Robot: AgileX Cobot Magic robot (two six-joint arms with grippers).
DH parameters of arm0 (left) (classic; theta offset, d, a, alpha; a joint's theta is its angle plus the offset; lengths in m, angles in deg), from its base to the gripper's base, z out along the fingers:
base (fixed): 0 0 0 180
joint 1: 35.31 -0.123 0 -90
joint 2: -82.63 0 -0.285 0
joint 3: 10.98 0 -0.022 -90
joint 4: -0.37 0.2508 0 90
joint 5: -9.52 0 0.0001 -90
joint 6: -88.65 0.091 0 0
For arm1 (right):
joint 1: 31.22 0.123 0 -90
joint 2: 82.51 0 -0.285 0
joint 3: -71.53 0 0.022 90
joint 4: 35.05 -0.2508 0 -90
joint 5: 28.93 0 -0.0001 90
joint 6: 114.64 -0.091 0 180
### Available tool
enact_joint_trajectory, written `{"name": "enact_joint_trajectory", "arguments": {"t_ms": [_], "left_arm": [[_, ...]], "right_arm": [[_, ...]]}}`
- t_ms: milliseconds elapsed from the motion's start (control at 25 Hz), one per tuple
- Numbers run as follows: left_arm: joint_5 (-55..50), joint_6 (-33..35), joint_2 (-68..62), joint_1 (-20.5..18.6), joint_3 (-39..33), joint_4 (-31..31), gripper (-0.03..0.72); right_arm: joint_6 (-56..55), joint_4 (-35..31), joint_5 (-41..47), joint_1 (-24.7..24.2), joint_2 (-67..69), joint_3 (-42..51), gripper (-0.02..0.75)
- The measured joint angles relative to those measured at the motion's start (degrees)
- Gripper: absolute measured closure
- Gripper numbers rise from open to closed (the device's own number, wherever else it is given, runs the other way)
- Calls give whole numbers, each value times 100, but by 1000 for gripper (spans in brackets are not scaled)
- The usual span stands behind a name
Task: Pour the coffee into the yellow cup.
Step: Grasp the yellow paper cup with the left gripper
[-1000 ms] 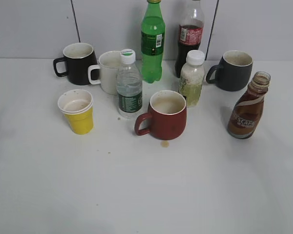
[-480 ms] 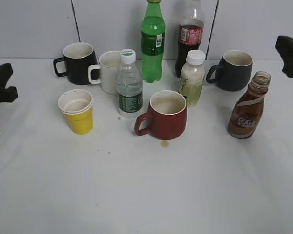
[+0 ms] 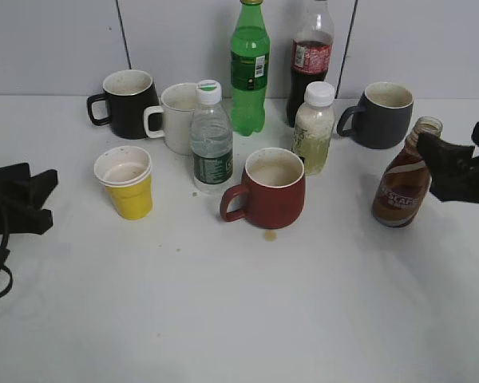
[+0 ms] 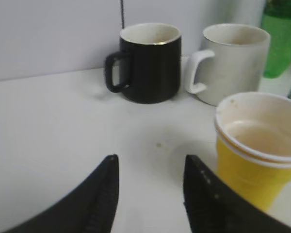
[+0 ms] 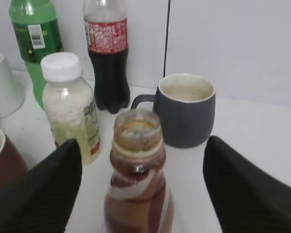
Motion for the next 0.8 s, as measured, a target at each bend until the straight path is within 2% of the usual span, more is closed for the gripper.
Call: {"name": "enact_joint_trajectory", "arguments": {"t_ms": [160, 320, 480, 800], "left_arm": [[24, 115, -342, 0, 0, 483, 276], [28, 144, -614, 0, 21, 943, 209], [37, 150, -1026, 0, 407, 1442, 113], [42, 145, -1618, 0, 1095, 1930, 89]], "right_arm": [[109, 19, -677, 0, 640, 292, 151], [201, 109, -790, 0, 1254, 327, 152], [359, 110, -816, 0, 1654, 327, 152], [454, 94, -831, 0, 1786, 304, 152]]}}
